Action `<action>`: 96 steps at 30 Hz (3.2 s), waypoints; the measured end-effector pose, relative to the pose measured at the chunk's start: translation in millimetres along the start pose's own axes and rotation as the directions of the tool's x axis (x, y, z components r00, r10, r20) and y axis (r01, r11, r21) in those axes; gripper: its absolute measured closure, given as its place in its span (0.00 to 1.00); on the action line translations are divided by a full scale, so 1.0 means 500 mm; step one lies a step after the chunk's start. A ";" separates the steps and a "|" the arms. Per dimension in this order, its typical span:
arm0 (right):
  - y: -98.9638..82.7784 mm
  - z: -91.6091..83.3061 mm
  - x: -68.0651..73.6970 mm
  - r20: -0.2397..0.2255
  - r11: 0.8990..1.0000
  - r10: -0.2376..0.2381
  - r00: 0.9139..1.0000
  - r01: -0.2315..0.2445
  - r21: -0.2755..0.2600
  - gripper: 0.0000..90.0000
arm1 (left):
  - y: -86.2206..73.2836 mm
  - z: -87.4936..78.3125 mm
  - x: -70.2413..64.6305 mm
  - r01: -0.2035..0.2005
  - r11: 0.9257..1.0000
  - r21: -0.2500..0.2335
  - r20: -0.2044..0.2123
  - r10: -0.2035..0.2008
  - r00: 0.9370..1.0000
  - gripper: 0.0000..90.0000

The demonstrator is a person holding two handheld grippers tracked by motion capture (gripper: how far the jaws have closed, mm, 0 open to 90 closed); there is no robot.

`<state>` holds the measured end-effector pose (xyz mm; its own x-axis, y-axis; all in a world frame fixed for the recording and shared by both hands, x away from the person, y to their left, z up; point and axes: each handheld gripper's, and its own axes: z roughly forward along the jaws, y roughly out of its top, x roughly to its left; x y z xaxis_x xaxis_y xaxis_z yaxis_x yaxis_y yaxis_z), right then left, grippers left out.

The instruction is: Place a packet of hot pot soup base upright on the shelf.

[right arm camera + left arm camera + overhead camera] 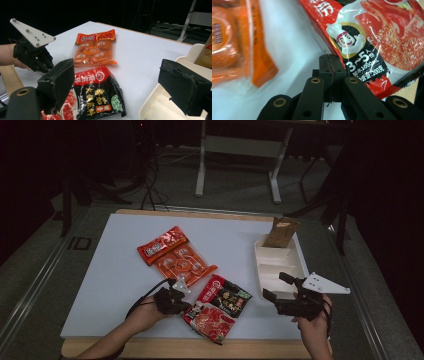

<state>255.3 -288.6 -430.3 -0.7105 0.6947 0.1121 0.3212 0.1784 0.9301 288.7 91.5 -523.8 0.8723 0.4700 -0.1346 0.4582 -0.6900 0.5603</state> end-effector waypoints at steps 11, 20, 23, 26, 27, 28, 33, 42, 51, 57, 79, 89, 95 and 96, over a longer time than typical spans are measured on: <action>0.000 -0.001 -0.001 0.001 1.000 -0.001 1.000 0.001 -0.004 0.15 | 0.016 0.031 -0.050 -0.048 0.999 0.020 0.083 0.046 0.995 1.00; 0.000 -0.003 -0.001 0.001 1.000 -0.003 1.000 0.003 -0.005 0.15 | 0.038 0.063 -0.069 -0.057 0.998 0.015 0.107 0.055 0.993 1.00; 0.000 -0.003 -0.001 0.002 1.000 -0.011 1.000 0.011 -0.010 0.15 | 0.042 0.068 -0.074 -0.065 0.998 0.010 0.118 0.063 0.991 1.00; 0.001 -0.003 -0.001 0.001 1.000 -0.011 1.000 0.011 -0.008 0.15 | 0.042 0.070 -0.071 -0.059 0.998 0.005 0.128 0.057 0.990 1.00; 0.001 -0.004 0.001 0.002 1.000 -0.009 1.000 0.009 -0.007 0.15 | 0.041 0.069 -0.069 -0.052 0.999 -0.006 0.121 0.052 0.991 1.00; 0.001 -0.004 0.001 0.001 1.000 -0.011 1.000 0.011 -0.008 0.15 | 0.041 0.067 -0.067 -0.046 0.999 -0.013 0.124 0.047 0.991 1.00; 0.002 -0.005 0.004 0.005 0.999 -0.031 1.000 0.031 -0.008 0.16 | 0.043 0.043 -0.057 -0.024 0.999 -0.042 0.109 0.028 0.994 0.99; 0.001 -0.003 0.009 0.006 1.000 -0.026 1.000 0.027 -0.013 0.15 | 0.061 -0.012 -0.027 0.047 0.989 -0.138 0.079 -0.036 0.996 0.95; 0.001 -0.011 0.008 0.012 0.999 -0.017 1.000 0.017 -0.034 0.15 | 0.096 -0.032 0.002 0.113 0.969 -0.219 0.018 -0.112 0.994 0.71; 0.003 -0.011 0.009 0.009 0.998 -0.044 0.999 0.044 -0.037 0.14 | 0.128 -0.023 0.023 0.138 0.964 -0.228 0.004 -0.141 0.990 0.58; -0.001 -0.006 0.007 0.000 0.999 -0.031 1.000 0.031 -0.022 0.14 | 0.150 0.086 0.083 0.180 0.976 -0.122 -0.007 -0.182 0.983 0.65; -0.001 -0.005 0.007 0.002 0.999 -0.036 0.999 0.036 -0.020 0.14 | 0.151 0.117 0.070 0.236 0.971 -0.042 0.015 -0.236 0.972 0.73; -0.001 -0.004 0.006 -0.001 0.999 -0.034 0.999 0.034 -0.019 0.15 | 0.156 0.116 0.063 0.271 0.960 -0.070 0.017 -0.271 0.963 0.91; -0.001 -0.004 0.006 -0.001 0.999 -0.034 0.999 0.034 -0.019 0.15 | 0.156 0.116 0.063 0.271 0.960 -0.070 0.017 -0.271 0.963 0.92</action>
<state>251.7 -287.8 -429.8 -0.7219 0.6873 0.0804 0.2845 0.1888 0.9399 361.6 20.7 -531.6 0.7186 0.6297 -0.2952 0.6645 -0.4966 0.5584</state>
